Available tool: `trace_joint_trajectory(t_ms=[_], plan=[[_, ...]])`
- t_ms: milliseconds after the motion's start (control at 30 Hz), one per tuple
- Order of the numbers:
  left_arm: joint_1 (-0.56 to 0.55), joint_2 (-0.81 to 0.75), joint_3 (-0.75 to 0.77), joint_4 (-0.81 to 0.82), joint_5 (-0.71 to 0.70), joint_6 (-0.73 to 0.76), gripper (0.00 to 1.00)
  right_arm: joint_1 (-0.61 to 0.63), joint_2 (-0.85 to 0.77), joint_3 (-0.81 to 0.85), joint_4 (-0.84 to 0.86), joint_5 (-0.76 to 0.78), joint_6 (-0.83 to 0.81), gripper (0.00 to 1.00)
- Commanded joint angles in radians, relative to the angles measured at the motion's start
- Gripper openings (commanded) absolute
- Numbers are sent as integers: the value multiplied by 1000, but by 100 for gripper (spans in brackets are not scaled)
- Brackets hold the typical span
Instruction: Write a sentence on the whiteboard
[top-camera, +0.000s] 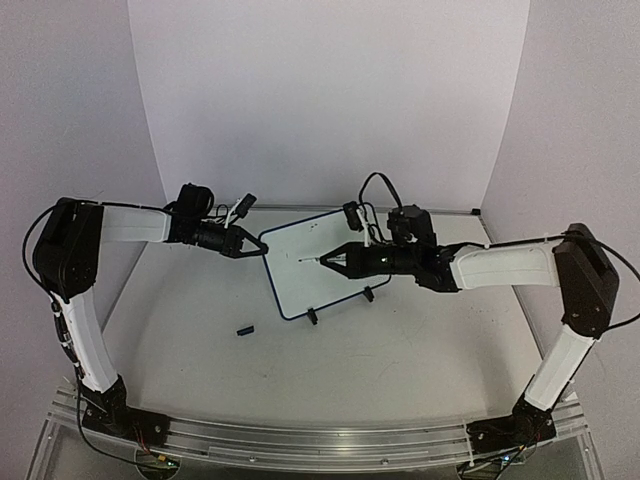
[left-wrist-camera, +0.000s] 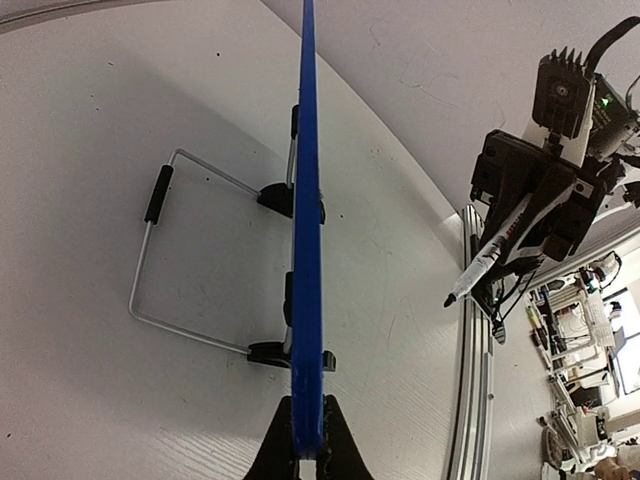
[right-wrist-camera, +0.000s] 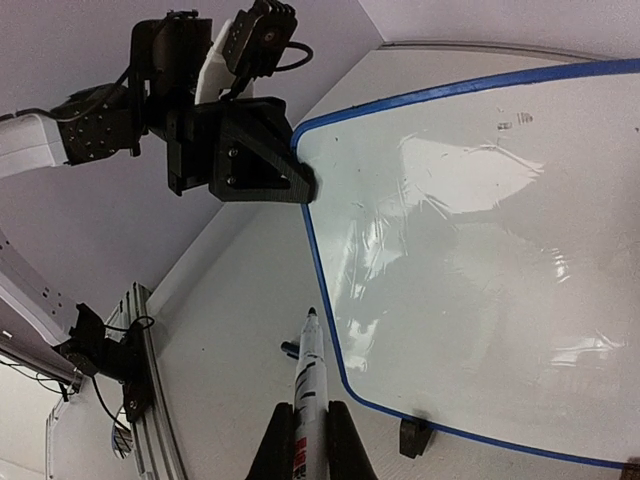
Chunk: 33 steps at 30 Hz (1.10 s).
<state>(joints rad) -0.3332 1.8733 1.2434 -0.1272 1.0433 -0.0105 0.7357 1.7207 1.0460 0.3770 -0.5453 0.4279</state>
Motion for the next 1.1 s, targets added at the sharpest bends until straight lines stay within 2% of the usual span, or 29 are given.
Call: trace_joint_trajectory(t_ms=[0, 533, 1067], plan=[[-4, -37, 18, -97, -37, 64, 0, 1, 77, 123, 30, -21, -51, 0], [-5, -27, 44, -129, -54, 93, 0, 10, 279, 369, 28, -117, -29, 0], [-5, -27, 47, -134, -52, 98, 0, 13, 357, 454, 20, -45, -8, 0]])
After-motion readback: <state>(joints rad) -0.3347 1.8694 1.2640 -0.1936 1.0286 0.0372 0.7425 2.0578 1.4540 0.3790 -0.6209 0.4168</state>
